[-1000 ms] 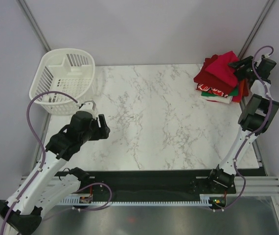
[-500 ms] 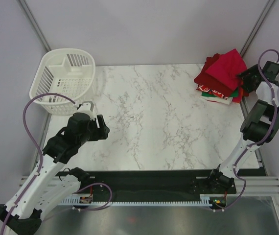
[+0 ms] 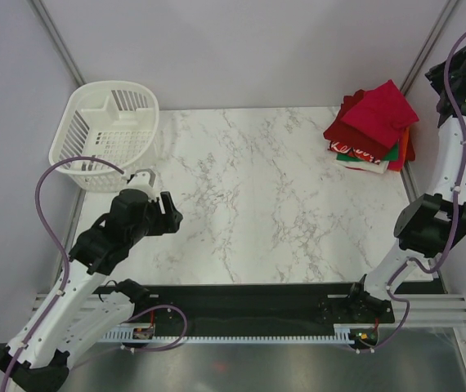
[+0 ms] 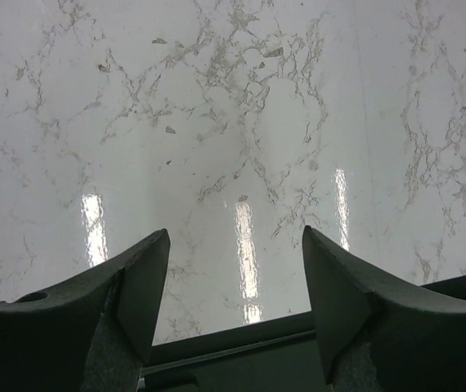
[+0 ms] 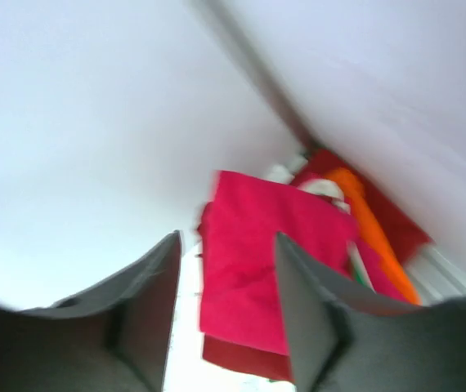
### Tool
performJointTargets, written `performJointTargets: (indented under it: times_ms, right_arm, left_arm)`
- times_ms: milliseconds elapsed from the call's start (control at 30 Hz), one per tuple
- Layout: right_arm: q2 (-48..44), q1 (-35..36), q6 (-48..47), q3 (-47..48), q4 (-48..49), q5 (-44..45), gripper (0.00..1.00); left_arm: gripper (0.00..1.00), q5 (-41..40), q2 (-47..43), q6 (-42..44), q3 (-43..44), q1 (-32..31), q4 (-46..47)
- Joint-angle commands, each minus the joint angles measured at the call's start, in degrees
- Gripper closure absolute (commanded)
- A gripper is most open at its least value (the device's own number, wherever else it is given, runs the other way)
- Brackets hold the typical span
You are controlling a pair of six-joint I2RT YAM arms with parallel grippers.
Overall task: Fold and stack the t-shirts
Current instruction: Neatly place the folded tshirt to the corner
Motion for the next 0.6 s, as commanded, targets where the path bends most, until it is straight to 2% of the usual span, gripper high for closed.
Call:
performJointTargets:
  times_ms: [0,100,167,567]
  right_arm:
    - [5.21,1.16,1.50,3.17,-0.28,-8.97,0.55]
    - [8.03,1.24,2.46,3.61,0.68,-12.32,0.82]
    - [10.84,1.51,2.47,4.66,0.60,-12.94,0.88]
    - [25.69,1.95,2.73,13.10,0.33,-12.06,0.88]
  left_arm:
    - [0.26,-0.66,-0.57,1.45,-0.17,0.05,1.55]
    - [0.26,-0.92,-0.66,1.36,-0.17,0.05,1.46]
    - [0.26,-1.18,-0.57,1.27,-0.17,0.05,1.46]
    - [0.26,-2.06,0.57,1.19,-0.17,0.05,1.46]
